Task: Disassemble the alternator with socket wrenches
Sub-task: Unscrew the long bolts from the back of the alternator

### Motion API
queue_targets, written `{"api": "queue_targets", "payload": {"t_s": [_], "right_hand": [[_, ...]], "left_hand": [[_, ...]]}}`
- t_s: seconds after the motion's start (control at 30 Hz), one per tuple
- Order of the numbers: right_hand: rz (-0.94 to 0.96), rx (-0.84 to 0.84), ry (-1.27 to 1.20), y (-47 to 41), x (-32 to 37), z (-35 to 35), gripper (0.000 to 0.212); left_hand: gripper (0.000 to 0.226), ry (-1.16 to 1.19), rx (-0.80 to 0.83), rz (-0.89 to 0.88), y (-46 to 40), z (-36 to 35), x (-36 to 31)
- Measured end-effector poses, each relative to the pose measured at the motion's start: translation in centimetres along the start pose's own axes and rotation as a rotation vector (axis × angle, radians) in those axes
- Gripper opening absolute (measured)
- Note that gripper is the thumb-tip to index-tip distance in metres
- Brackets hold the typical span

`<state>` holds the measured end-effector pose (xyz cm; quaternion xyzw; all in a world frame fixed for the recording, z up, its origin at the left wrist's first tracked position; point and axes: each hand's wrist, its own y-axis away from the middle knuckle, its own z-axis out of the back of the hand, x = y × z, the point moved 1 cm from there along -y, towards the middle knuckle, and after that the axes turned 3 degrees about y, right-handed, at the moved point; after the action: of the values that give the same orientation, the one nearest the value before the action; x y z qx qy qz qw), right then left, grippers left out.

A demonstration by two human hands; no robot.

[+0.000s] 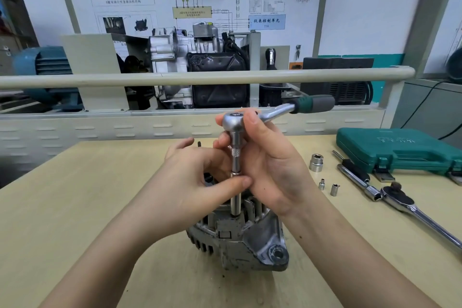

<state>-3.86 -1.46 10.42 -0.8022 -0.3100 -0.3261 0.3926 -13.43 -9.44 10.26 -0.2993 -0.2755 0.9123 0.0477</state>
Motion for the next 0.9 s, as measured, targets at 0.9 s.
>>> {"api": "queue_targets", "payload": {"t_s": [0.9], "right_hand": [[-0.077,0.107,0.089,-0.31,0.22,0.69,0.051]], "left_hand": [[0.033,0.143,0.143,0.007,-0.1,0.38,0.18]]}}
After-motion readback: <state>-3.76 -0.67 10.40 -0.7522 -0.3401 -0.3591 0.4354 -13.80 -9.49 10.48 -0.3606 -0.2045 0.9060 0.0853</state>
